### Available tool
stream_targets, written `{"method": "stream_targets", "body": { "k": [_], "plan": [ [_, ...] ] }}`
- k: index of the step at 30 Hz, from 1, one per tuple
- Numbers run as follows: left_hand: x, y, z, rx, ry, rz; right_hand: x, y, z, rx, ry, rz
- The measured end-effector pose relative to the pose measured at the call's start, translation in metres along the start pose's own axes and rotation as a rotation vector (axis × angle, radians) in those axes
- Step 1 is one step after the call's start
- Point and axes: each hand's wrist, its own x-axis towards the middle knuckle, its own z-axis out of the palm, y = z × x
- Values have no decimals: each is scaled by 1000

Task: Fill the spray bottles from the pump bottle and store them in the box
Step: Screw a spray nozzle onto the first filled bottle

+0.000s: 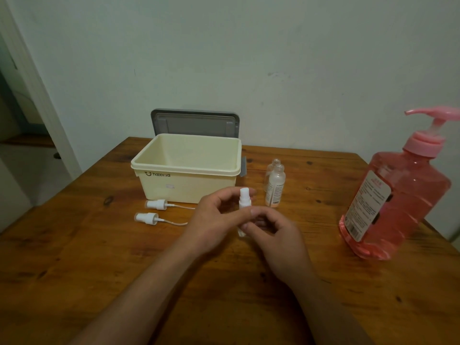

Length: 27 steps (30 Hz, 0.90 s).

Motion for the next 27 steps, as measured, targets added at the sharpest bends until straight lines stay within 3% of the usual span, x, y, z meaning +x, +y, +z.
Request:
{"method": "stream_targets", "body": {
  "k": [4, 9, 27],
  "plan": [
    [3, -2, -2, -13, 81, 22, 0, 2, 3, -32, -7, 36],
    [17, -9, -17, 162, 185, 50, 2, 0, 2, -37, 85, 61],
    [18, -19, -18, 252, 244, 17, 3, -2, 1, -63, 141, 57]
  ]
}}
